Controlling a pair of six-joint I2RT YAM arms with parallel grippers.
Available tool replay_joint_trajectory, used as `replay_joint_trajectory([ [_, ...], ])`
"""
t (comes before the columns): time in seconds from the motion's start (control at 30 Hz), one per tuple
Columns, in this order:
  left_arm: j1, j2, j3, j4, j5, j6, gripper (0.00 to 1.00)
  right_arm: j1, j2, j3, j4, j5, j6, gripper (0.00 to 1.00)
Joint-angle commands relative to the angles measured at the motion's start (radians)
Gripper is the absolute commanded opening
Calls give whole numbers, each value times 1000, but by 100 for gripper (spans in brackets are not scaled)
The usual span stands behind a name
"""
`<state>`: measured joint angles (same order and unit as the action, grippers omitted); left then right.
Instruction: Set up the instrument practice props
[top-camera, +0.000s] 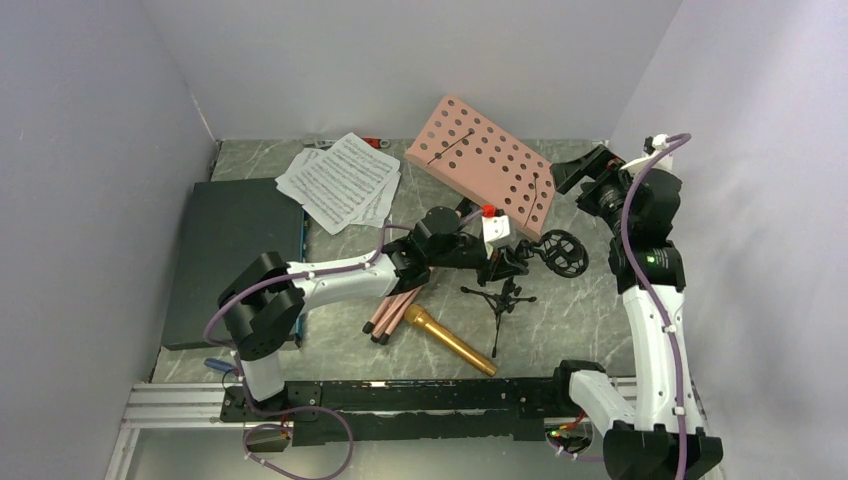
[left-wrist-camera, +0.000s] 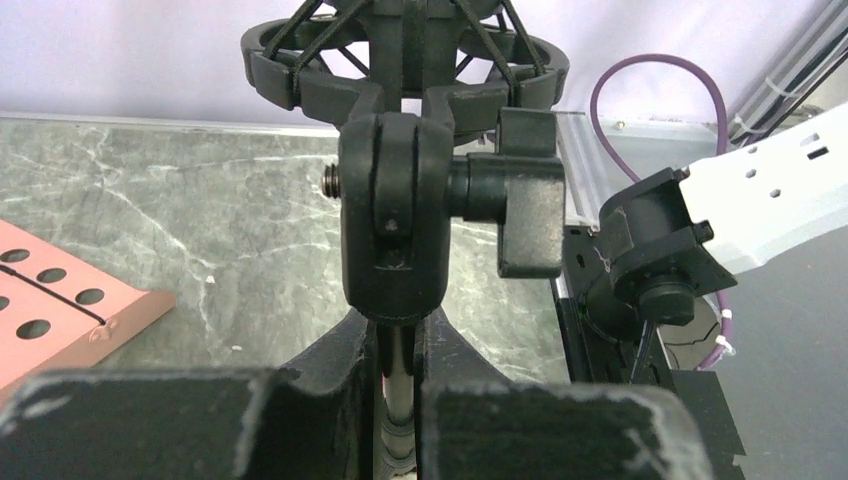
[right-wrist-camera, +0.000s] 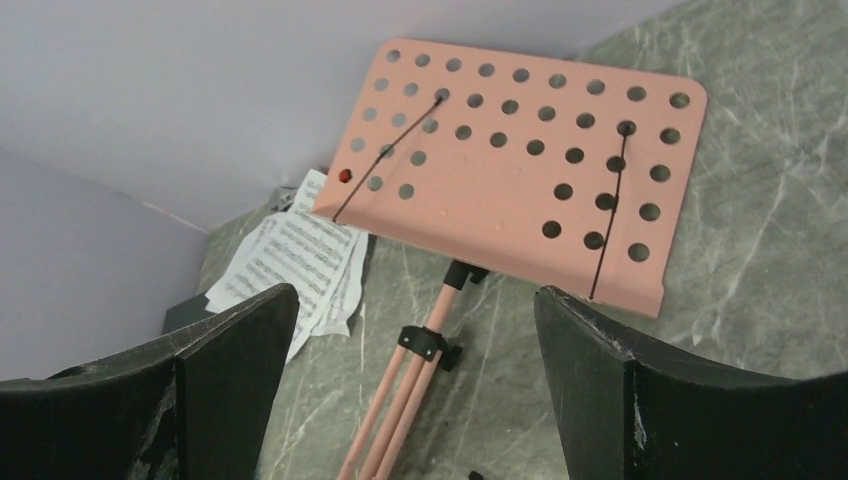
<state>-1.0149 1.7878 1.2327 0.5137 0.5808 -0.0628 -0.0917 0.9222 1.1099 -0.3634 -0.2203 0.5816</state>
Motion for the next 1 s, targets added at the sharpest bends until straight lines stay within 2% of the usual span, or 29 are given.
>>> replay_joint_trajectory([
  [0.0, -5, -76, -14, -125, -53, 69, 2, -14, 46, -35, 35, 31, 2, 93],
  [0.1, -5, -106, -31, -174, -64, 112, 2, -59, 104, -84, 88, -47, 54, 93],
  [0.37, -5, -113, -57, -178, -76, 99, 5, -222, 287, -272, 369, -298, 200, 92],
  [0.4, -5, -109, -50, -186, -76, 96, 9, -232, 313, -288, 398, -319, 210, 92],
  [0.43, -5, -106, -43, -193, -76, 92, 17, -240, 338, -300, 420, -337, 217, 91],
  [0.53, -4, -111, -25, -214, -82, 86, 47, -250, 394, -330, 465, -364, 225, 91],
  [0.6, -4, -122, -20, -230, -85, 82, 63, -254, 417, -344, 488, -375, 225, 91],
  [0.7, -4, -152, -38, -222, -108, 76, 77, -260, 439, -353, 504, -387, 215, 91],
  [0.73, -4, -164, -52, -220, -116, 78, 90, -263, 444, -356, 510, -389, 213, 91],
  [0.87, -1, -225, -97, -271, -170, 90, 93, -271, 474, -363, 543, -405, 210, 91],
  [0.97, 31, -299, -177, -278, -233, 35, 93, -278, 526, -399, 635, -442, 245, 91],
])
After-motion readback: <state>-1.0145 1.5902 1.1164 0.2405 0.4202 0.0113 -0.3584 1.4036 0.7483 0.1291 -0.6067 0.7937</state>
